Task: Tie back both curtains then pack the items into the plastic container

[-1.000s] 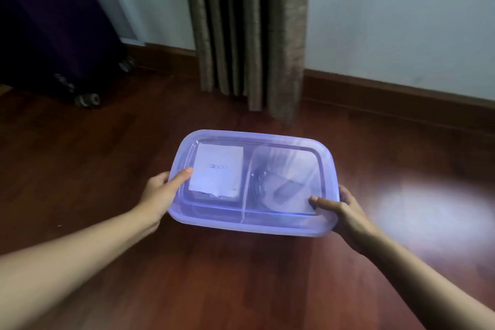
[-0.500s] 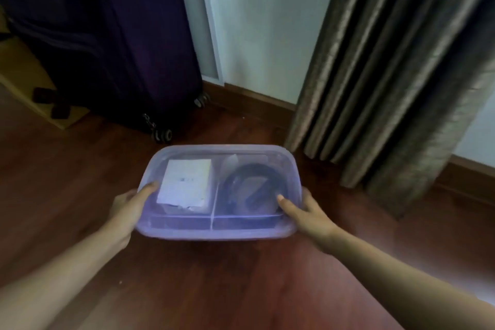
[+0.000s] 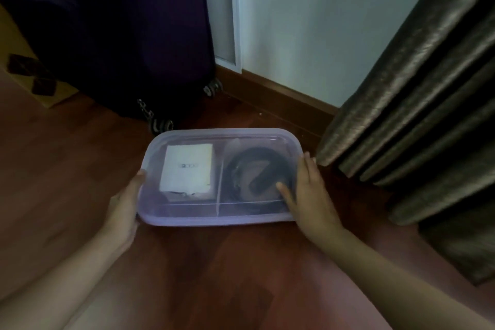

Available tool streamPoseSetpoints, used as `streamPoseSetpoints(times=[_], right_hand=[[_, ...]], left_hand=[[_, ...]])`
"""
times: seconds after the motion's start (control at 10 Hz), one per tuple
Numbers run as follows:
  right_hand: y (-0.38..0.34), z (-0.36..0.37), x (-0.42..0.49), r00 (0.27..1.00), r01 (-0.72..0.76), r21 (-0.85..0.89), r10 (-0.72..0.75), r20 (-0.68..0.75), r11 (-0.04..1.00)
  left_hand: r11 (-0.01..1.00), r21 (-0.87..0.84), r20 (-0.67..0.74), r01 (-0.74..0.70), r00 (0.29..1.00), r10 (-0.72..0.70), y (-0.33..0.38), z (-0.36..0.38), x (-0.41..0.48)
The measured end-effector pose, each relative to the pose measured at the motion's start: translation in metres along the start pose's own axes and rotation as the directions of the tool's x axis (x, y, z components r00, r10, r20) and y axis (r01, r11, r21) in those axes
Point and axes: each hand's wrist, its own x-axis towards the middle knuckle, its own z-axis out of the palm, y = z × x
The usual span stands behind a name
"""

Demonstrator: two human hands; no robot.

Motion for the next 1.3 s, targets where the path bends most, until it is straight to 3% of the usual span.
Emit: streamPoseSetpoints(times=[0.1, 0.2, 0.3, 0.4, 0.5, 0.6, 0.7, 0.9, 1.0, 1.1, 1.2, 1.3], right_hand=[[-0.014, 0.002, -0.01, 0.947, 0.294, -0.284, -0.238, 0.216, 0.913], [-0.012, 0.007, -0.005, 0.927, 0.356, -0.345, -0.279, 0.252, 0.869], [-0.013, 0.017, 0.006, 0.948, 0.311, -0.398, -0.251, 0.196, 0.863], [-0.021, 0.02, 0.014, 0.971, 0.227, -0.378, -0.179, 0.158, 0.897], [-0.031, 0.022, 0.036, 0.993, 0.09, -0.372, -0.057, 0.1, 0.924], [-0.032, 0.018, 0.05, 0.996, 0.035, -0.369, 0.0, 0.095, 0.929], [-0.022, 0.012, 0.068, 0.99, 0.015, -0.364, 0.036, 0.133, 0.931], [-0.018, 0.004, 0.083, 0.987, 0.04, -0.418, 0.029, 0.156, 0.907], [-0.021, 0.008, 0.086, 0.98, 0.036, -0.424, 0.052, 0.193, 0.905], [-0.016, -0.001, 0.082, 0.961, 0.027, -0.301, 0.059, 0.271, 0.953], [-0.015, -0.012, 0.07, 0.985, 0.037, -0.203, -0.002, 0.172, 0.978], [-0.038, -0.041, 0.04, 0.989, 0.082, -0.102, -0.068, 0.133, 0.991]], left_hand=[[0.991, -0.126, 0.067, 0.035, 0.997, -0.027, -0.024, 0.008, -0.044], [0.995, -0.093, 0.056, -0.027, 0.998, 0.032, -0.037, 0.014, -0.054], [0.996, -0.036, 0.028, -0.084, 0.996, 0.085, -0.022, 0.028, -0.031], [0.996, 0.077, -0.027, -0.045, 0.999, 0.047, -0.001, 0.051, -0.011], [0.977, -0.1, 0.191, 0.189, 0.967, -0.168, 0.037, 0.1, 0.009], [0.956, -0.182, 0.318, 0.231, 0.934, -0.166, 0.056, 0.13, 0.013], [0.97, -0.139, 0.233, 0.199, 0.959, -0.164, 0.054, 0.155, 0.019], [0.976, -0.18, 0.25, 0.124, 0.965, -0.077, 0.052, 0.173, 0.031], [0.985, -0.113, 0.194, 0.131, 0.975, -0.108, 0.051, 0.173, 0.039], [0.926, 0.369, 0.07, 0.079, 0.991, -0.113, 0.05, 0.175, 0.043], [0.861, 0.507, 0.009, -0.044, 0.999, 0.046, 0.053, 0.175, 0.028], [0.806, 0.545, 0.165, -0.229, 0.973, 0.164, 0.082, 0.165, -0.022]])
